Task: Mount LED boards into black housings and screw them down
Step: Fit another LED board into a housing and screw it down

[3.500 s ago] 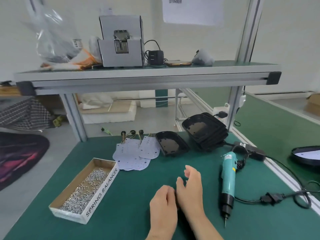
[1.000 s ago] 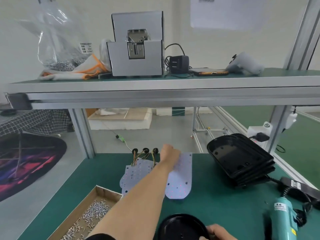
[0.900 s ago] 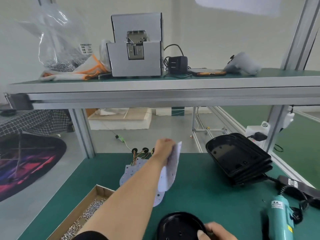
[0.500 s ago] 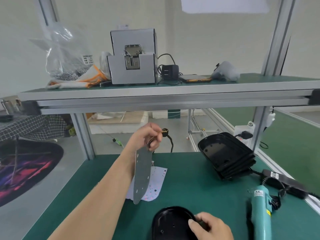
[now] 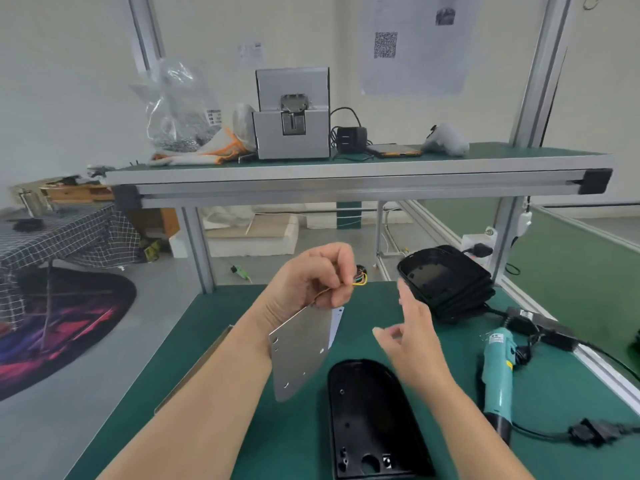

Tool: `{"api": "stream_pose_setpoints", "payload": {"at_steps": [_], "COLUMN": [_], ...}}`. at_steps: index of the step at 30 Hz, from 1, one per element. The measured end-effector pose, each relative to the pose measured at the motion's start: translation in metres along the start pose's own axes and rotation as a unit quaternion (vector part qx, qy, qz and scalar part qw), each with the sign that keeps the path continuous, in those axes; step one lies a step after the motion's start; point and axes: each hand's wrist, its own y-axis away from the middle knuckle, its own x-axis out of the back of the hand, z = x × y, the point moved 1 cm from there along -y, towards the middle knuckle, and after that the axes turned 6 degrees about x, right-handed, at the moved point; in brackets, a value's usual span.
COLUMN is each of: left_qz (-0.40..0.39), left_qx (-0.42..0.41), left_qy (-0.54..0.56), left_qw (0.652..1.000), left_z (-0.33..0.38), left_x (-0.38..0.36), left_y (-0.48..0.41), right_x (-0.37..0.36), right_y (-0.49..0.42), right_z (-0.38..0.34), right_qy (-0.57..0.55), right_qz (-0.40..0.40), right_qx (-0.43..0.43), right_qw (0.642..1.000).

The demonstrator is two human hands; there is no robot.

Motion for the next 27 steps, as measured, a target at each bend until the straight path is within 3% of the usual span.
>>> {"api": "stream_pose_setpoints", "payload": {"at_steps": [6,11,13,15,17,19,24,27], "left_qz": [-0.136,-0.14,-0.1,0.007,0.126,0.183,0.207,0.189], "left_qx": [-0.017,-0.026,-0.009,0.016,0.041,0.058,0.075,0.121], "left_qy": [0.036,0.034,-0.013,-0.106,-0.207,-0.263,-0.306,-0.401], "left_qw": [0.99,0.989,0.995,0.994,0.969,0.945,0.926,0.888], "left_z": [0.019,0.03,0.031,0.025,0.012,-0.004,-0.033,-0.048], "left_x": [-0.034,-0.036,-0.03,-0.022,-0.013,-0.008,0.001,0.003], "left_y": [0.022,0.041,0.047,0.051,0.054,0.057,0.053,0.043], "right_x": [-0.002,0.003,0.005,0.01,0.018,0.026,0.036,0.041], "right_y": [-0.013,0.002,0.007,0.01,0.011,0.01,0.014,0.01], "right_z": [-0.042,-0.057,-0.06,-0.063,-0.067,-0.07,-0.082,-0.089], "right_qy": [-0.072,-0.075,-0.093,-0.115,-0.124,-0.102,-0.097,-0.11], "right_qz": [-0.08,-0.057,-0.028,0.019,0.073,0.111,0.133,0.125], "right_qx": [0.142,0.135,0.125,0.119,0.125,0.124,0.166,0.167], "right_qw": [0.984,0.986,0.987,0.986,0.982,0.981,0.972,0.972]}}
